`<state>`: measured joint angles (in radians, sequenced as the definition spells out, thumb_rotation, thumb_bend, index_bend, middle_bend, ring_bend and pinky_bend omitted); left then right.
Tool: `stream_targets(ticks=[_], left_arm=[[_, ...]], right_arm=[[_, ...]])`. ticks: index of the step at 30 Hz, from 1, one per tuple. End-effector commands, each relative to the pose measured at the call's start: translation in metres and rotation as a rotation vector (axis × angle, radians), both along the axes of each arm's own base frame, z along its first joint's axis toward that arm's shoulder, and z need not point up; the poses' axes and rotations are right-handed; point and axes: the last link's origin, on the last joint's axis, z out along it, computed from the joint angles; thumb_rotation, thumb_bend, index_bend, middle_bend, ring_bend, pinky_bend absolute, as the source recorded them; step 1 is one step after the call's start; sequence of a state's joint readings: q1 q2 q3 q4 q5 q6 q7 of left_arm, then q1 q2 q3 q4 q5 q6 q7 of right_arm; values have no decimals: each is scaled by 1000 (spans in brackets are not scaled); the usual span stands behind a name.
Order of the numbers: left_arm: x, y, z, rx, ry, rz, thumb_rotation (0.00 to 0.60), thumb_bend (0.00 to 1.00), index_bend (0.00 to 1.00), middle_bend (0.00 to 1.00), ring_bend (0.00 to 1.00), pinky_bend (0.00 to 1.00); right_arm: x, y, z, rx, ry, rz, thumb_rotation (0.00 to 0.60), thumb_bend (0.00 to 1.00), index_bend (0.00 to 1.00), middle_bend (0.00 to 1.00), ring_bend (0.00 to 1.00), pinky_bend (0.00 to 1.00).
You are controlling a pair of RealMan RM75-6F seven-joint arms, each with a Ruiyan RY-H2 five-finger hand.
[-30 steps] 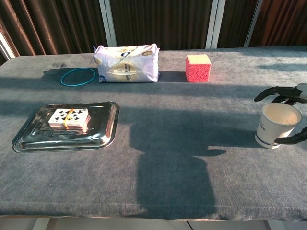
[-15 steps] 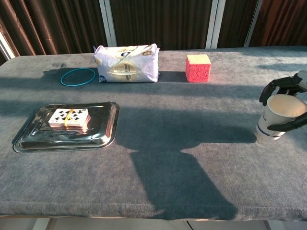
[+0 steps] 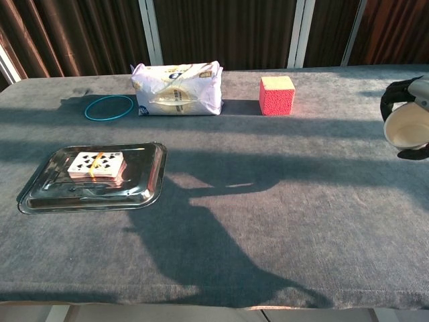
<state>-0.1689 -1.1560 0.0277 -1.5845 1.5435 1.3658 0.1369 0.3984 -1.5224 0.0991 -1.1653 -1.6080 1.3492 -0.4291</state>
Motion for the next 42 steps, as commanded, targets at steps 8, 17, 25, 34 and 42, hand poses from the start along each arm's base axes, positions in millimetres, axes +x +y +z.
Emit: stream_targets(ticks=[8, 17, 25, 34, 42], left_arm=[[0, 0, 0, -4, -3, 1, 600, 296, 46, 0, 0, 280], [0, -1, 0, -8, 0, -2, 600, 297, 46, 0, 0, 280], [1, -1, -1, -11, 3, -3, 600, 296, 46, 0, 0, 280], [0, -2, 0, -9, 0, -1, 600, 303, 46, 0, 0, 280], [1, -1, -3, -15, 7, -3, 600, 302, 46, 0, 0, 280]], right_arm=[[17, -13, -20, 130, 347, -179, 600, 220, 645, 513, 561, 677], [7, -19, -35, 211, 276, -221, 600, 219, 567, 512, 503, 638], [1, -22, -31, 216, 151, -211, 600, 217, 188, 163, 113, 470], [-18, -25, -15, 174, 16, -236, 600, 217, 0, 0, 0, 401], [-35, -42, -6, 135, -3, -294, 600, 218, 9, 15, 1, 400]])
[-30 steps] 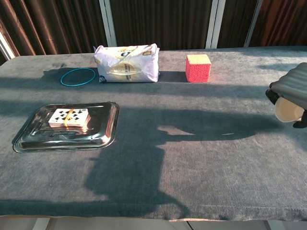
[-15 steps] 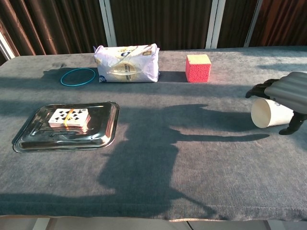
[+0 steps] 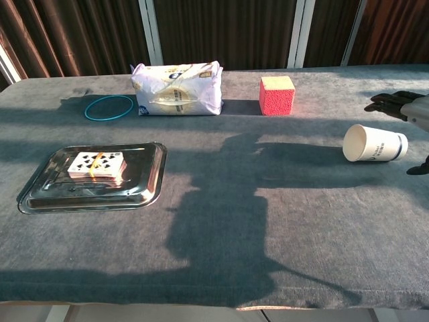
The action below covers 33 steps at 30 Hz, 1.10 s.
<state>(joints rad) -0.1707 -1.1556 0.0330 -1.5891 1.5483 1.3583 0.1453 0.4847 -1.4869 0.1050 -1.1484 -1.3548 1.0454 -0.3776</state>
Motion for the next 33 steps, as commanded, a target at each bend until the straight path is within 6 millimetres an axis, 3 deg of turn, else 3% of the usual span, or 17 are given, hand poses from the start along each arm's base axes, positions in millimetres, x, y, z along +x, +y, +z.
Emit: stream_targets(ticks=[1, 10, 18, 21, 24, 26, 33], left_arm=[[0, 0, 0, -2, 2, -1, 600, 302, 46, 0, 0, 280], [0, 0, 0, 1, -1, 1, 600, 302, 47, 0, 0, 281], [0, -1, 1, 2, -6, 2, 600, 301, 51, 1, 0, 281], [0, -1, 2, 4, -8, 2, 600, 301, 51, 1, 0, 281], [0, -1, 2, 3, -8, 3, 600, 302, 51, 2, 0, 281], [0, -1, 1, 2, -6, 2, 600, 301, 52, 2, 0, 281], [0, -1, 1, 1, -5, 3, 600, 302, 52, 2, 0, 282]], right_arm=[[-3, -9, 1, -19, -3, -13, 600, 218, 18, 32, 6, 400], [-2, -23, -12, -6, -13, -11, 600, 217, 218, 215, 164, 416], [-1, -23, -25, 10, 1, 6, 600, 217, 401, 341, 311, 538], [-2, -23, -25, 0, 15, 17, 600, 283, 508, 404, 397, 611], [-3, -23, -24, -18, 26, 34, 600, 437, 646, 490, 505, 691], [-4, -22, -23, -25, 23, 38, 600, 483, 700, 514, 528, 709], [9, -16, -5, -116, 33, 195, 600, 495, 755, 516, 529, 710]])
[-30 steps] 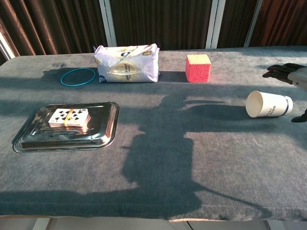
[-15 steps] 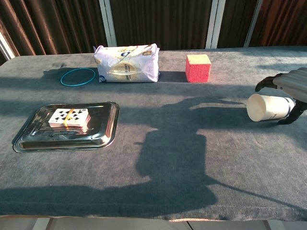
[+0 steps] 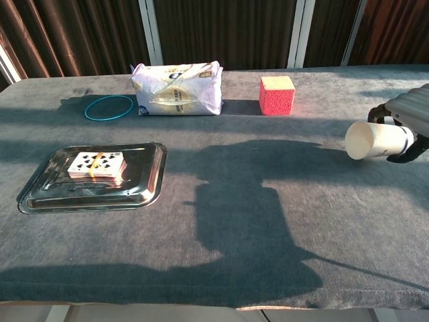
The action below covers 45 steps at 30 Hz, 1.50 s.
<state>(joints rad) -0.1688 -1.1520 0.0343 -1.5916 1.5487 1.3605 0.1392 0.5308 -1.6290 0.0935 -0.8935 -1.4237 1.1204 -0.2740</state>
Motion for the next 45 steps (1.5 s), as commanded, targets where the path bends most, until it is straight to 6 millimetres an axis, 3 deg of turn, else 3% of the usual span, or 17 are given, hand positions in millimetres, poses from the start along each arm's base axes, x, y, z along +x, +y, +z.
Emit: stream_targets(ticks=[1, 5, 12, 21, 31, 39, 42, 45], left_arm=[[0, 0, 0, 1, -1, 0, 600, 302, 52, 2, 0, 281], [0, 0, 0, 1, -1, 0, 600, 302, 52, 2, 0, 281], [0, 0, 0, 2, -2, -1, 600, 301, 51, 2, 0, 281], [0, 0, 1, 4, -6, 1, 600, 302, 51, 2, 0, 282], [-1, 0, 2, 3, -9, 4, 600, 298, 51, 3, 0, 282], [-1, -1, 3, 5, -13, 6, 600, 299, 52, 16, 0, 283], [-1, -1, 3, 6, -12, 6, 600, 299, 51, 16, 0, 283], [-1, -1, 3, 4, -11, 7, 600, 299, 52, 16, 0, 283]], right_arm=[[11, 7, 13, -62, 42, 141, 600, 494, 755, 516, 529, 710], [26, 17, 25, -132, 213, 337, 600, 494, 755, 519, 529, 709], [41, 30, 30, -240, 764, 651, 600, 494, 765, 523, 529, 696], [38, 24, 19, -181, 1132, 692, 600, 494, 751, 523, 499, 644], [34, 21, -9, -91, 1215, 677, 600, 472, 677, 522, 418, 566], [31, 22, -15, -72, 1194, 661, 600, 469, 594, 480, 350, 542], [29, 23, -14, -74, 1175, 646, 600, 443, 488, 422, 290, 522], [28, 24, -13, -68, 1141, 637, 600, 387, 283, 322, 222, 495]])
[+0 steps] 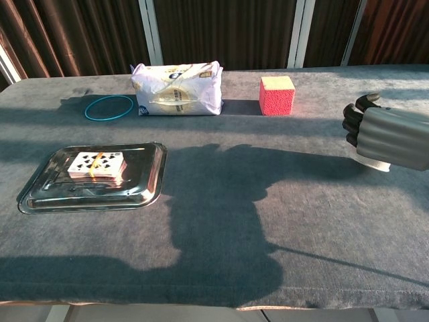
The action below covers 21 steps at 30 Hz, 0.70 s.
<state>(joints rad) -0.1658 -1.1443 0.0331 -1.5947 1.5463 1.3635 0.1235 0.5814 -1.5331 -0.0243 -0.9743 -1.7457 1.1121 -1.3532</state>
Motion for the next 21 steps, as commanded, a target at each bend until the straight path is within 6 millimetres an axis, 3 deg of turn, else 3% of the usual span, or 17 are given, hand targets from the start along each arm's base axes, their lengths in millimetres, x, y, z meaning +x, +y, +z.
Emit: stream_targets(ticks=[1, 8, 11, 17, 21], left_arm=[[0, 0, 0, -1, 1, 0, 600, 299, 52, 16, 0, 284], [0, 0, -1, -3, 3, 0, 600, 299, 52, 16, 0, 283], [0, 0, 0, 0, 2, 1, 600, 298, 52, 16, 0, 284], [0, 0, 0, 2, 1, 2, 600, 299, 51, 16, 0, 284], [1, 0, -1, 3, 5, -3, 600, 300, 52, 16, 0, 284]], right_arm=[[-1, 1, 1, 9, -37, -14, 600, 369, 224, 280, 196, 492], [-3, 3, 6, 16, -140, -51, 600, 299, 46, 137, 99, 477], [1, 5, 14, 8, -260, -99, 600, 274, 5, 95, 77, 437], [11, 24, 46, -11, -657, -301, 600, 249, 4, 83, 69, 305], [19, 46, 78, 22, -987, -505, 600, 243, 29, 83, 69, 232]])
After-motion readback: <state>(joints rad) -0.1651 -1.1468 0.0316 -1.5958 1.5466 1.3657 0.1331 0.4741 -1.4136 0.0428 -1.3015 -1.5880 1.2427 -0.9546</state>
